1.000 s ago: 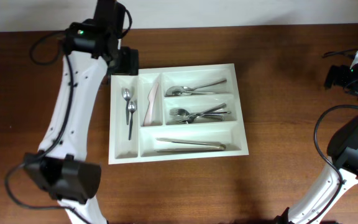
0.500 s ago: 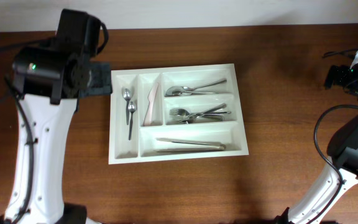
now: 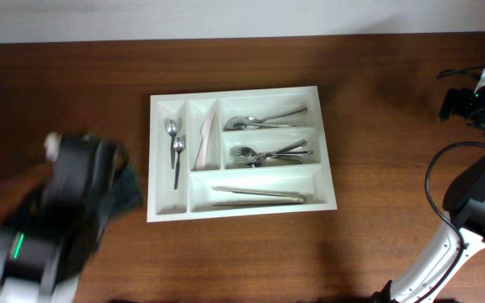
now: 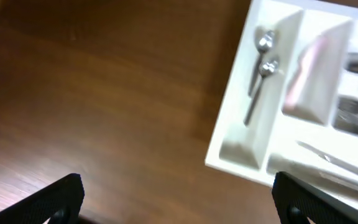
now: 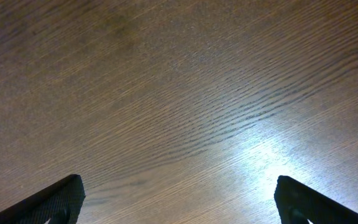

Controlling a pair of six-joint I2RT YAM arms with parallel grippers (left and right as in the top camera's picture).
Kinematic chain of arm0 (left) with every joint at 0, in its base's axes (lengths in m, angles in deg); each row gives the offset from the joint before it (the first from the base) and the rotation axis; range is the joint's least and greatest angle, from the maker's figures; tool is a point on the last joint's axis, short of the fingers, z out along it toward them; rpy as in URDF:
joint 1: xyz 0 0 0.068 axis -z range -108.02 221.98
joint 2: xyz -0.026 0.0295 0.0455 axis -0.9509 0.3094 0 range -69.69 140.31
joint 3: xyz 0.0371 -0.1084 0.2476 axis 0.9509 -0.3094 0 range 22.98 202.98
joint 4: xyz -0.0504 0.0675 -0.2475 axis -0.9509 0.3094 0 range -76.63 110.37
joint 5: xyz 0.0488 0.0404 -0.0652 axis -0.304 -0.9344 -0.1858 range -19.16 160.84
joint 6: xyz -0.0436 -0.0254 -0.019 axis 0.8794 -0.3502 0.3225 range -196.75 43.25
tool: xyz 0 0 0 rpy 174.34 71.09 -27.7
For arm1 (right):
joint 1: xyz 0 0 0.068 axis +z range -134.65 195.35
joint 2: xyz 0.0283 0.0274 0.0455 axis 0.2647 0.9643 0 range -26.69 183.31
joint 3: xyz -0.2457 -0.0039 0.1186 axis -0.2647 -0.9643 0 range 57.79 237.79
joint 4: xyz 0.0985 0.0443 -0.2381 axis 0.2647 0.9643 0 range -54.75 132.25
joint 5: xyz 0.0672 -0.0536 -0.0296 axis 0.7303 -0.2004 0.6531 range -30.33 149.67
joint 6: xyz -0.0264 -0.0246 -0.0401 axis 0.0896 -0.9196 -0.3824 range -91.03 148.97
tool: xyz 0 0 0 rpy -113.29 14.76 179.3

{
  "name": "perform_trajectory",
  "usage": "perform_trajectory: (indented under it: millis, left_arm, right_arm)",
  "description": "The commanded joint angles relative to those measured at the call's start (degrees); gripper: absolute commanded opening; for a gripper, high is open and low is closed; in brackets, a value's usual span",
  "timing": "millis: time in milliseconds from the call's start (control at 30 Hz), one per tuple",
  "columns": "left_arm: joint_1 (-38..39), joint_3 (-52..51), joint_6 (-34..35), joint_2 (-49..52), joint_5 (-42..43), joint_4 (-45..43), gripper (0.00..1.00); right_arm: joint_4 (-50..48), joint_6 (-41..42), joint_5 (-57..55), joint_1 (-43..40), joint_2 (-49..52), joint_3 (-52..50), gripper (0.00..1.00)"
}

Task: Pack container

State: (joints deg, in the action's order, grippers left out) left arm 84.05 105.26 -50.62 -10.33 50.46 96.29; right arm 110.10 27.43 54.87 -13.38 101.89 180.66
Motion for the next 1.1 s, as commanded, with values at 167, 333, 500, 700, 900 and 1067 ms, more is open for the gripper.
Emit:
perform_trajectory:
  millis: [167,333,500,700,900,1067]
  left_arm:
    - [-0.09,-5.44,-3.91,-23.98,12.57,-3.65,0.99]
    - [-0.09,-5.44,-1.44,-30.45,13.11,-6.93,0.99]
    - [-0.09,-5.44,0.39,-31.36,13.11,-6.60,0.99]
    - [-0.09,-5.44,0.39,-31.36,13.14,-1.38,0.99]
    - [-0.09,-6.78,-7.93,-31.36,12.59,-1.49,0.99]
    - [-0.09,-12.09,-14.40,-31.36,8.87,-4.63,0.99]
  right_arm:
    - [-0.13,0.55,0.11,0.22,-0.68,-0.20,0.99]
    - [-0.13,0.55,0.11,0.22,-0.68,-0.20,0.99]
    - [-0.15,0.55,0.11,0.22,-0.68,-0.20,0.99]
    - [-0.13,0.55,0.11,0.22,-0.68,-0.20,0.99]
    - [-0.15,0.55,0.11,0.22,-0.68,-0.20,0.99]
    - [-0.13,0.55,0.11,0.22,-0.68,-0.20,0.99]
